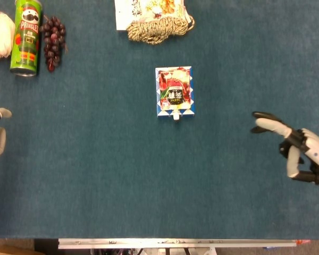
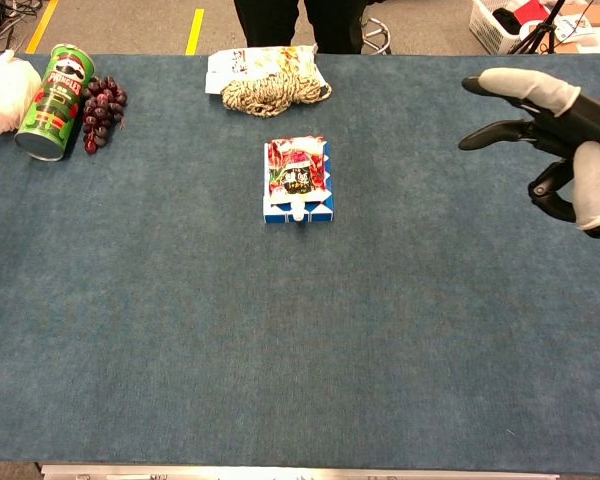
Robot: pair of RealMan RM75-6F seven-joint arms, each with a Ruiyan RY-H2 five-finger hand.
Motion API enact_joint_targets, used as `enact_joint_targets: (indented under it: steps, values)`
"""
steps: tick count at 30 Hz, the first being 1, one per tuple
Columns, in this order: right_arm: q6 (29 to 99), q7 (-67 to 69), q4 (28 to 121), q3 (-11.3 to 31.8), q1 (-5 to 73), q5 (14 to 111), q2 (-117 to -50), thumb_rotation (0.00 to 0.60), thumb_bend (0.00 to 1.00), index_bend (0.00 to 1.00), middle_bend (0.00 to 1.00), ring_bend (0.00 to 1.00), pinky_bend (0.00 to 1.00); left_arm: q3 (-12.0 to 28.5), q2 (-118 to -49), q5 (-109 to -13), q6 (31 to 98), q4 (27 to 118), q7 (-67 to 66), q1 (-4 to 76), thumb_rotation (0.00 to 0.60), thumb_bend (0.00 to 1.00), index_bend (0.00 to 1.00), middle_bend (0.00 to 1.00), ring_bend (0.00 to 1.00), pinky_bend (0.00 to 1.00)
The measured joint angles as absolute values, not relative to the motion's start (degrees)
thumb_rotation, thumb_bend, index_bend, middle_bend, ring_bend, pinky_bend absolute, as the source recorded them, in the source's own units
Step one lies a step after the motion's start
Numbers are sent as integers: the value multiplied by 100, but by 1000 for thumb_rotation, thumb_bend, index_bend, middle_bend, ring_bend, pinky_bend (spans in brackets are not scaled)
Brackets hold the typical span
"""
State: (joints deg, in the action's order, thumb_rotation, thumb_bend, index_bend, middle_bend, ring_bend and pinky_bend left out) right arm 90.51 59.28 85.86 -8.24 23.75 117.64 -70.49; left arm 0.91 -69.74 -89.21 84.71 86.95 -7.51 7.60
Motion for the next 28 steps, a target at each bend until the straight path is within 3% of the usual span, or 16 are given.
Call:
enact_joint_targets:
  steps: [13, 28]
  values:
    - [8771, 6406, 8541, -691, 3217, 11665, -7478, 600, 1000, 0, 0, 191, 959, 79, -6944, -8938, 8483, 8733, -728, 750, 600, 545, 372, 103, 142, 459]
    - [8888, 6466, 8587, -817, 3346, 11529, -7452, 600, 1000, 0, 0, 210, 959, 67, -6947, -8934, 8457, 8723, -760, 750, 600, 545, 373, 103, 142, 459]
